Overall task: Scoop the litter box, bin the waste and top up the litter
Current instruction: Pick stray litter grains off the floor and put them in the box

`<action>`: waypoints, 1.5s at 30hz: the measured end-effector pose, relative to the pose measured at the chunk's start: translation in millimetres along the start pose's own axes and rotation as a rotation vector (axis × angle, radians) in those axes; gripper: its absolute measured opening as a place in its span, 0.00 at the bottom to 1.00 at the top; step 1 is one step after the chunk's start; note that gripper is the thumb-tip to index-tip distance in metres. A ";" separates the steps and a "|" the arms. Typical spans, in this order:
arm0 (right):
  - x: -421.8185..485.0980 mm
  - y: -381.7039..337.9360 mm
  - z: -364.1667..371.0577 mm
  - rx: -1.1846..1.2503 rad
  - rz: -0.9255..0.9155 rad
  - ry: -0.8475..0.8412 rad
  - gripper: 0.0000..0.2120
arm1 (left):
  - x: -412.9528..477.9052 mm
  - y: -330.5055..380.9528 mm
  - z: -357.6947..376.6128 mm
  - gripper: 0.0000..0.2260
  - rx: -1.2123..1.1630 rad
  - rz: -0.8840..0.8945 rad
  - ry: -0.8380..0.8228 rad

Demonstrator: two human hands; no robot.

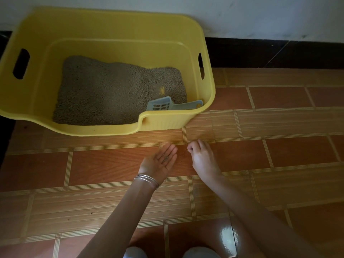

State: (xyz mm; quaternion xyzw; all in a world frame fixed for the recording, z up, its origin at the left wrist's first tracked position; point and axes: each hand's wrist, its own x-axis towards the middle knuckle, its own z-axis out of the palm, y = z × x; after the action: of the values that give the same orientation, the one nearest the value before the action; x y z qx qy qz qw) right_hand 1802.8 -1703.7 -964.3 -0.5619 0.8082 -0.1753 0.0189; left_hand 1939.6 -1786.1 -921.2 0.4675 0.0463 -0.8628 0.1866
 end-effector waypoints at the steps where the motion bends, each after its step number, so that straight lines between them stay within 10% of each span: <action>1: 0.9 -0.5 -1.3 0.054 0.034 -0.004 0.10 | -0.2 -0.7 0.4 0.17 -0.002 -0.002 0.002; 15: 7.4 -29.2 -47.1 0.568 -0.013 -0.018 0.05 | -8.2 -12.8 16.0 0.13 0.043 -0.013 -0.012; 26: -7.2 40.0 -38.4 0.296 0.130 -0.270 0.17 | -8.4 7.1 -0.8 0.18 -0.046 -0.013 -0.025; 45: -19.3 47.0 -26.4 0.300 0.183 -0.148 0.16 | -5.9 10.7 -7.8 0.17 -0.033 0.005 -0.010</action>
State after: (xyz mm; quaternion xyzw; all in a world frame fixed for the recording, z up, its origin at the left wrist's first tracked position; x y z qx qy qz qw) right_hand 1761.6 -1664.7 -957.0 -0.4883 0.8171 -0.2494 0.1778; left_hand 1952.6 -1792.4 -919.7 0.4600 0.0584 -0.8640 0.1964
